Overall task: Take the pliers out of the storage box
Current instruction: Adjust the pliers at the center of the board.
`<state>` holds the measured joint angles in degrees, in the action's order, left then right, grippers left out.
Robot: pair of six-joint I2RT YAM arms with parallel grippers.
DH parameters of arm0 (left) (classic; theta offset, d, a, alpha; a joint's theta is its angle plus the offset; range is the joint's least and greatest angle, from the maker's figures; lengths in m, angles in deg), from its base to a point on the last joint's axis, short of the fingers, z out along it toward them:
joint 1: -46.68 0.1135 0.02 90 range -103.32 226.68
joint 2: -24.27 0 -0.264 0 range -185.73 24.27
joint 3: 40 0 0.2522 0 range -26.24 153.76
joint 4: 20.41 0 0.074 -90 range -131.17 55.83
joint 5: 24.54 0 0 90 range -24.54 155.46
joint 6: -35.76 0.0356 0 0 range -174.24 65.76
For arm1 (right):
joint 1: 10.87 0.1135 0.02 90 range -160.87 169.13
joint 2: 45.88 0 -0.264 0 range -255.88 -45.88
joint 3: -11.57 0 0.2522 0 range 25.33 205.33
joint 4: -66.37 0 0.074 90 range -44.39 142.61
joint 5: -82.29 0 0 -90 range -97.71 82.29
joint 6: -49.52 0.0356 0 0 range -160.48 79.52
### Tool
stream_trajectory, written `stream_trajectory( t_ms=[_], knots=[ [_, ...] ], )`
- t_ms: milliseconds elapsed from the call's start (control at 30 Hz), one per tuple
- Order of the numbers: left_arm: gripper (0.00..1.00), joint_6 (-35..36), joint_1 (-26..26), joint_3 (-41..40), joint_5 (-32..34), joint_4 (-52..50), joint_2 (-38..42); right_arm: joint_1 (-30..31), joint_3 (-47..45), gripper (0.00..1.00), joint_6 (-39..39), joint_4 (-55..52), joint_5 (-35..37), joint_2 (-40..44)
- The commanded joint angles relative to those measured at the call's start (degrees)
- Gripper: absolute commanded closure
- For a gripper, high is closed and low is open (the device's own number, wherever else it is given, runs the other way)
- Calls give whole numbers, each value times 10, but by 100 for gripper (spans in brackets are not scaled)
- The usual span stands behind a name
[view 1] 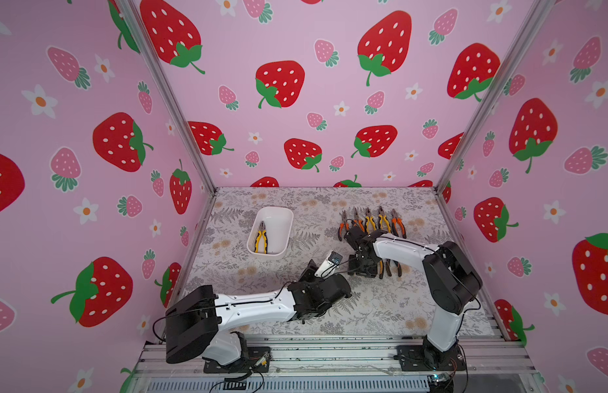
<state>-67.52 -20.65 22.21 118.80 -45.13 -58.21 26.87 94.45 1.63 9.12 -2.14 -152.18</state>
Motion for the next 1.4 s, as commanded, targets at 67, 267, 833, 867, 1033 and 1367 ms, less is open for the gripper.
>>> stream_trajectory(
  t_ms=[67,267,833,867,1033,1367],
  knots=[
    [50,0,3,9,2,-6,-2,-5,18,49,-26,-12,10,-16],
    [50,0,2,11,3,-6,-4,-8,25,49,-34,-12,11,-19],
    [50,2,2,15,2,-7,-9,-2,23,26,-37,-40,15,55],
    [50,1,3,15,2,-8,-9,1,24,25,-35,-45,15,72],
    [50,1,2,16,2,-8,-9,3,14,23,-20,-63,42,157],
    [50,1,2,15,2,-10,-9,-50,-11,19,-26,-90,80,127]
  ],
)
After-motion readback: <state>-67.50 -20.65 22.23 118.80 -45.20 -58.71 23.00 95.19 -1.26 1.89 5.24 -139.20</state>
